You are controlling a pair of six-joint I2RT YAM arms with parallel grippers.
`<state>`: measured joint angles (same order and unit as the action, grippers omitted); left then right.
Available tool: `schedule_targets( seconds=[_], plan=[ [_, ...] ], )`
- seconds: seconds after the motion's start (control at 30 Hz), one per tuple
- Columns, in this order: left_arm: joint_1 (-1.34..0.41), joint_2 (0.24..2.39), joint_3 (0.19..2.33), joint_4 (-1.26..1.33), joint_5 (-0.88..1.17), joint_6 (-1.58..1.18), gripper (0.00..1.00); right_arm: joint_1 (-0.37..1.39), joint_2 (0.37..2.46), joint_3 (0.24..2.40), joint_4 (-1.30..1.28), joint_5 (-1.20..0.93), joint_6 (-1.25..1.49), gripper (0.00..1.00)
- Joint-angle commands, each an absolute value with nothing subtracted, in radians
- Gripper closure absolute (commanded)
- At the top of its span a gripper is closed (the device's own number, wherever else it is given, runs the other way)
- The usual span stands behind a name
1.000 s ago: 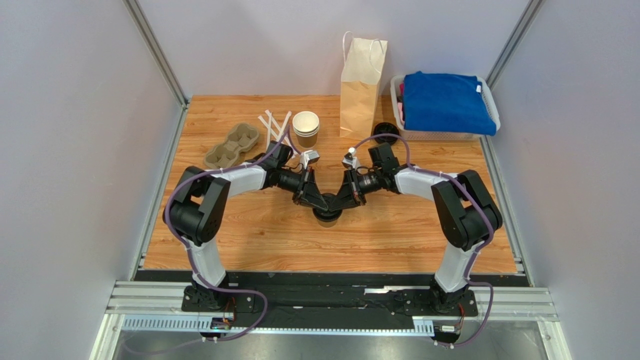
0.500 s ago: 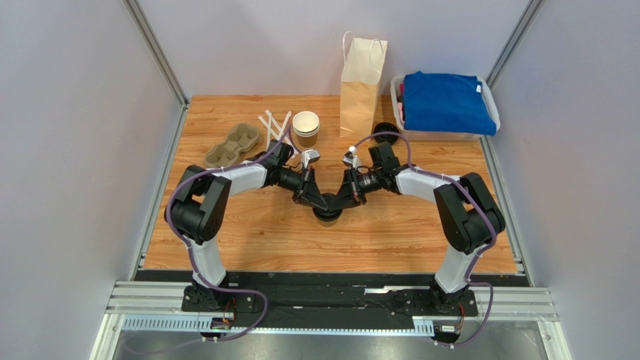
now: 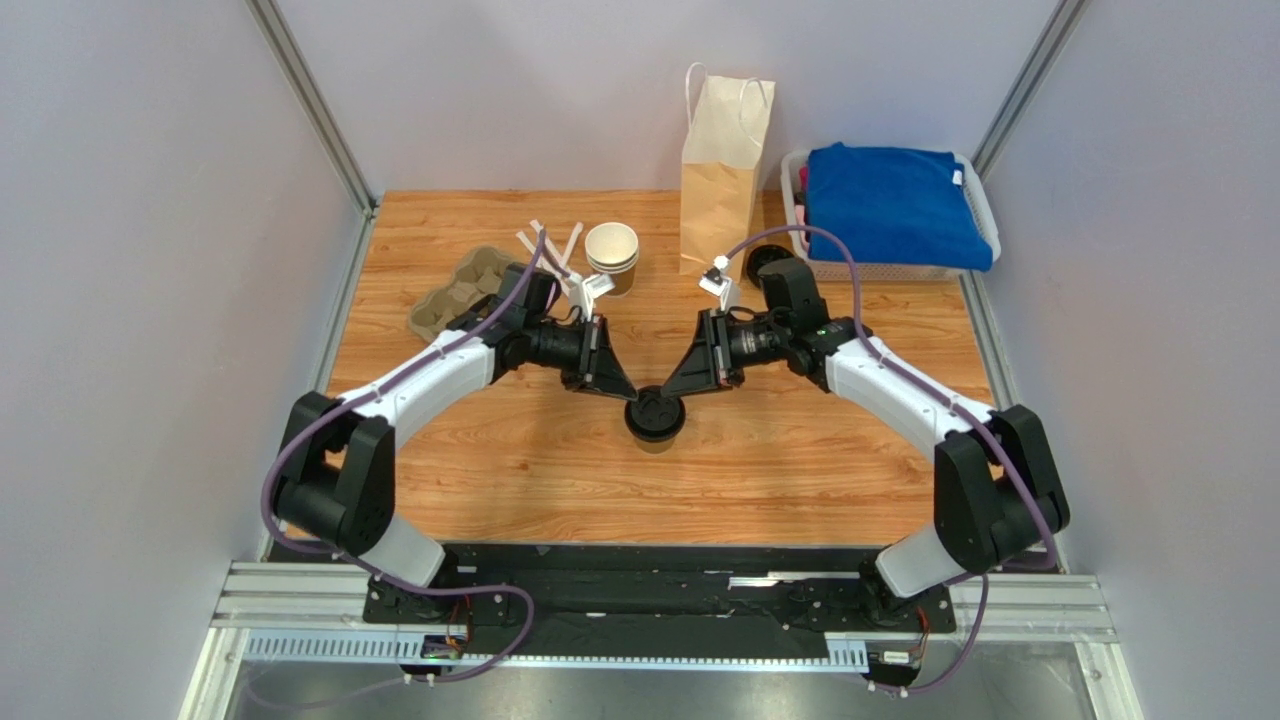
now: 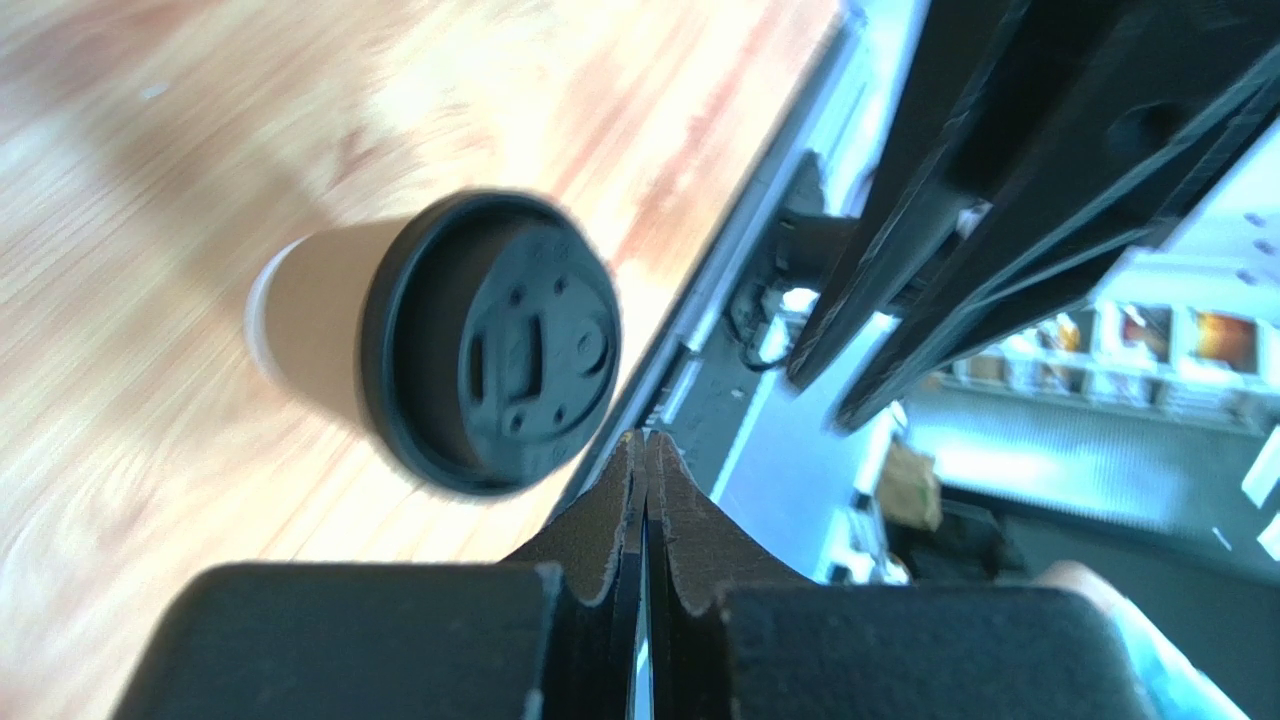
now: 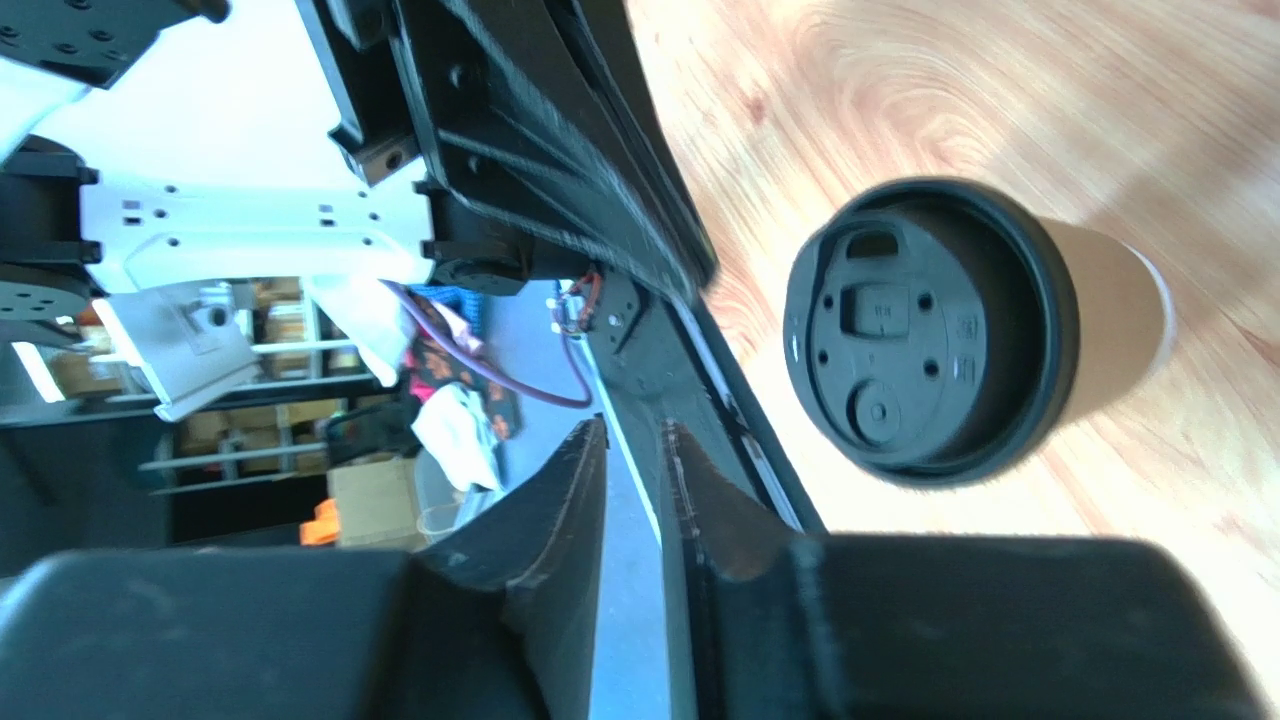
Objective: Pack the takeout coffee
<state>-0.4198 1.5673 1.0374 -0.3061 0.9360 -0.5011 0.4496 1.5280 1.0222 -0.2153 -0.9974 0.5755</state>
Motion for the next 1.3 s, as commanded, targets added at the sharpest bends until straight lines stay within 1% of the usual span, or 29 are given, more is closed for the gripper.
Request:
schedule_targets(
  seconds=[0.0, 0.13, 0.27, 0.6, 0.73, 0.93, 1.03, 1.13, 1.27],
  plan=[
    [-0.397, 1.471, 0.964, -0.431, 0.769, -0.463, 0.94, 0.428, 1.450, 1.051, -0.353, -0.925, 0.460, 0.73],
    [-0.390, 1.463, 0.925, -0.482, 0.698, -0.433, 0.92, 0.397, 1.401, 1.013, -0.411, -0.897, 0.416, 0.70],
    [-0.391, 1.508, 0.922, -0.457, 0.706, -0.448, 0.92, 0.390, 1.364, 0.976, -0.446, -0.864, 0.362, 0.69],
    [-0.396, 1.690, 1.095, -0.439, 0.730, -0.434, 0.92, 0.365, 1.335, 0.897, -0.457, -0.867, 0.353, 0.69],
    [-0.402, 1.738, 1.146, -0.391, 0.756, -0.463, 0.92, 0.357, 1.321, 0.873, -0.469, -0.867, 0.327, 0.69],
    [-0.452, 1.815, 1.210, -0.330, 0.801, -0.508, 0.92, 0.350, 1.304, 0.845, -0.500, -0.850, 0.256, 0.69],
    [-0.459, 1.822, 1.229, -0.350, 0.793, -0.503, 0.92, 0.347, 1.298, 0.844, -0.518, -0.836, 0.230, 0.69],
    [-0.419, 1.790, 1.223, -0.396, 0.749, -0.479, 0.91, 0.347, 1.290, 0.841, -0.517, -0.836, 0.219, 0.69],
    [-0.341, 1.726, 1.193, -0.455, 0.683, -0.421, 0.86, 0.347, 1.290, 0.828, -0.503, -0.842, 0.225, 0.69]
  ],
)
